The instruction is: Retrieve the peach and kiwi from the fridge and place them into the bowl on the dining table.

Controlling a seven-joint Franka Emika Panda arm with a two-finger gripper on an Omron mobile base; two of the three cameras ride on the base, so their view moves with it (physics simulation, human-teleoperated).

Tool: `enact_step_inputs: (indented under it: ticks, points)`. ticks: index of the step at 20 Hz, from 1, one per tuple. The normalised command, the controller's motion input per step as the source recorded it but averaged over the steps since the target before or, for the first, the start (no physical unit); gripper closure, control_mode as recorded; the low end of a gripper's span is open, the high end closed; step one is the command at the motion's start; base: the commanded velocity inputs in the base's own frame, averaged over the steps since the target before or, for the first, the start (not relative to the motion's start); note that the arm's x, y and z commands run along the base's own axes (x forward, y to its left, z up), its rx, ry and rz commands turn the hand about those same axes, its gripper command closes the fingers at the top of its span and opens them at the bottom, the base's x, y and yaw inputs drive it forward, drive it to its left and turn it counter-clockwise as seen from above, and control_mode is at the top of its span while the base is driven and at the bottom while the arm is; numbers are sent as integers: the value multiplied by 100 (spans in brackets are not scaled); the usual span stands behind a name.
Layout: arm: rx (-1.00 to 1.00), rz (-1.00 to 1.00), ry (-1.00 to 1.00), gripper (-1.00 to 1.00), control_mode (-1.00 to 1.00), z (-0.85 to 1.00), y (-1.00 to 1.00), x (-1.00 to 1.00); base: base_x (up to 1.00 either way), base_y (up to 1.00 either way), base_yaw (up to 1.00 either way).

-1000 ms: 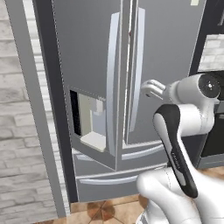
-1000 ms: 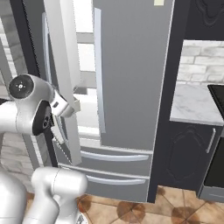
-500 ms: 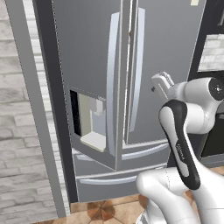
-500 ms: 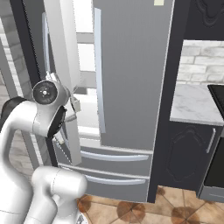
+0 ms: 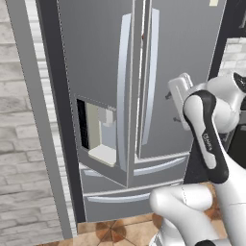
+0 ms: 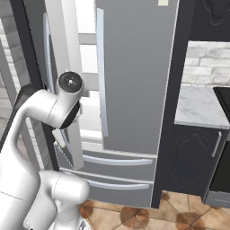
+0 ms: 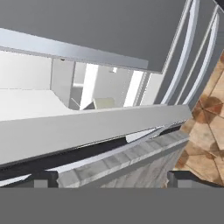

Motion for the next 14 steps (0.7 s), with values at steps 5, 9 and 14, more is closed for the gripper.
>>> enact_step_inputs:
  ticks: [5, 9, 14]
  points:
    - [19, 0, 7, -100, -100, -7, 0, 6, 0, 0, 0]
    - [2, 0, -13, -100, -100, -18, 1, 13, 0, 0, 0]
    - [0, 0, -8, -100, -100, -18, 10, 30, 0, 0, 0]
